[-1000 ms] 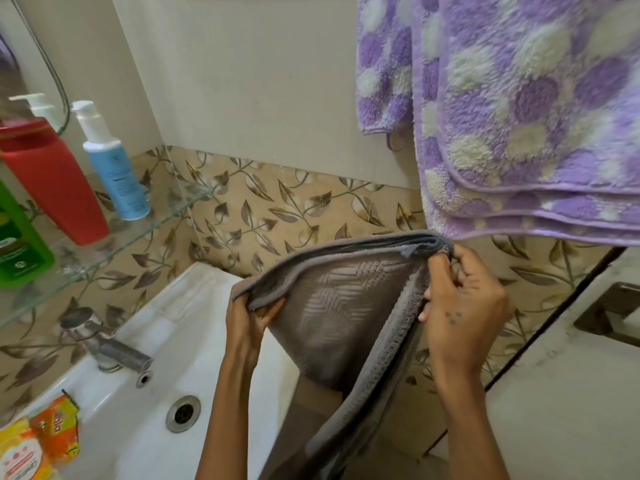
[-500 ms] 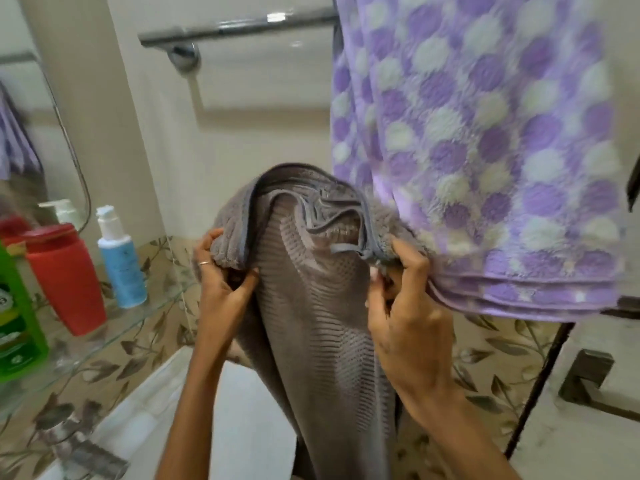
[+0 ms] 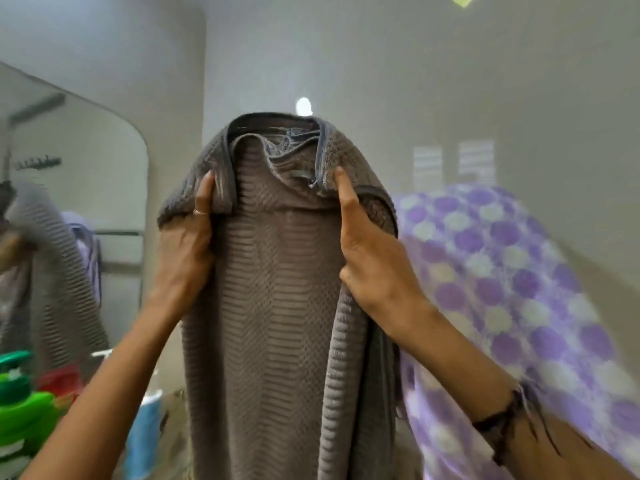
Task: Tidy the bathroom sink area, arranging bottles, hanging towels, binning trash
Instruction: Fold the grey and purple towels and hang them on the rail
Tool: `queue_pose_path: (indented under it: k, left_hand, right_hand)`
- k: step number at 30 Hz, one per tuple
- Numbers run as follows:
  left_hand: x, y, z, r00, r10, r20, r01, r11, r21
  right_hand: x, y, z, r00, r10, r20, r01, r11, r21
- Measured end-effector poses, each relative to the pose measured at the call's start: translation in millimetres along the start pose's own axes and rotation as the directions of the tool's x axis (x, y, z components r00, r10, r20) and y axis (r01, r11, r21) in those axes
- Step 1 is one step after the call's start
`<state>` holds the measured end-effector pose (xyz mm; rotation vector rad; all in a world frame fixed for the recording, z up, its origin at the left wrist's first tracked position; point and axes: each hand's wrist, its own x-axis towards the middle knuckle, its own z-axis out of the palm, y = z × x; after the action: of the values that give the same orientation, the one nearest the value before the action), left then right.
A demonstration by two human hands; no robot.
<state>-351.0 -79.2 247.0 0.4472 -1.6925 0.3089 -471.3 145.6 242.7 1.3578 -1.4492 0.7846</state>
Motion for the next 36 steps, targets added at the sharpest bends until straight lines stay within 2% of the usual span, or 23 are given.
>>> queue_pose_path:
  k: [2,7,10,12,14,15,17,18,20,23,24,26,28,29,31,32,33,35,36]
  left_hand:
    - [32.1,-1.3,2.8,0.998,-0.061,0.024,0.062,0.998,-0.024]
    - [91.9,-2.5,35.9,0.964,-0.063,0.259,0.119,0.971,-0.206]
    - [106.9,-5.4,64.8,0.914,-0.071,0.399,0.184,0.949,-0.254]
    - [104.7,-11.0,88.5,0.833,-0.045,0.552,0.207,0.950,-0.234]
    - [94.5,-20.0,105.6,0.745,-0.046,0.665,0.185,0.973,-0.140]
    - [89.9,-26.7,110.9,0.746,-0.052,0.664,0.176,0.977,-0.120]
    - [84.5,-36.4,113.5,0.780,-0.006,0.625,0.159,0.969,-0.189]
    - [84.5,-38.1,111.9,0.785,0.029,0.619,0.153,0.959,-0.238]
    - [88.7,-35.6,108.7,0.779,0.066,0.623,0.184,0.926,-0.329]
    - [101.4,-26.0,103.2,0.695,0.026,0.718,0.331,0.875,-0.353]
    - [106.1,-23.6,102.4,0.639,0.032,0.769,0.348,0.879,-0.325]
    - [117.8,-18.2,106.0,0.496,-0.051,0.867,0.343,0.929,-0.142]
    - [130.2,-13.3,116.1,0.359,-0.299,0.884,0.357,0.919,0.166]
    - [135.4,-11.0,121.3,0.298,-0.381,0.875,0.366,0.892,0.264]
    - [143.7,-12.3,133.5,0.233,-0.427,0.874,0.393,0.863,0.317]
    - [146.7,-15.0,138.3,0.223,-0.418,0.881,0.412,0.859,0.304]
    - [148.1,-19.5,142.2,0.255,-0.394,0.883,0.445,0.858,0.255]
    - [145.8,-29.1,145.1,0.376,-0.285,0.882,0.482,0.873,0.076]
    - [144.0,-32.4,144.7,0.382,-0.195,0.903,0.433,0.901,0.012]
  right_hand:
    - [28.0,7.9,9.2,1.000,-0.022,0.010,0.022,0.999,-0.045]
    - [93.0,42.8,27.4,0.998,-0.017,0.066,0.027,0.987,-0.159]
    - [120.5,65.0,31.7,0.958,0.067,0.278,-0.016,0.984,-0.179]
    - [128.5,77.1,34.6,0.872,0.196,0.449,-0.102,0.969,-0.225]
    - [126.9,82.9,37.1,0.784,0.248,0.569,-0.122,0.960,-0.251]
    - [124.3,83.3,37.3,0.757,0.229,0.612,-0.101,0.966,-0.237]
    - [122.7,79.2,37.4,0.711,0.162,0.684,-0.063,0.984,-0.168]
    - [125.0,77.0,37.6,0.687,0.154,0.710,-0.086,0.988,-0.132]
    - [134.2,74.4,43.7,0.604,0.258,0.754,-0.229,0.962,-0.146]
    - [152.5,66.5,52.6,0.415,0.479,0.774,-0.364,0.867,-0.341]
    - [158.0,65.5,58.0,0.391,0.503,0.771,-0.365,0.854,-0.372]
    - [164.0,62.2,64.3,0.412,0.532,0.740,-0.335,0.843,-0.420]
    - [160.3,65.8,70.1,0.484,0.552,0.679,-0.310,0.834,-0.457]
    - [156.9,70.8,73.9,0.528,0.551,0.647,-0.305,0.833,-0.461]
    - [151.6,88.2,82.4,0.595,0.536,0.599,-0.312,0.841,-0.442]
    - [150.7,93.6,85.5,0.618,0.529,0.582,-0.329,0.846,-0.419]
    - [151.2,95.1,87.0,0.626,0.520,0.581,-0.350,0.853,-0.387]
    - [149.6,93.3,91.1,0.567,0.511,0.646,-0.387,0.858,-0.338]
    - [150.8,92.5,93.4,0.515,0.522,0.680,-0.417,0.846,-0.332]
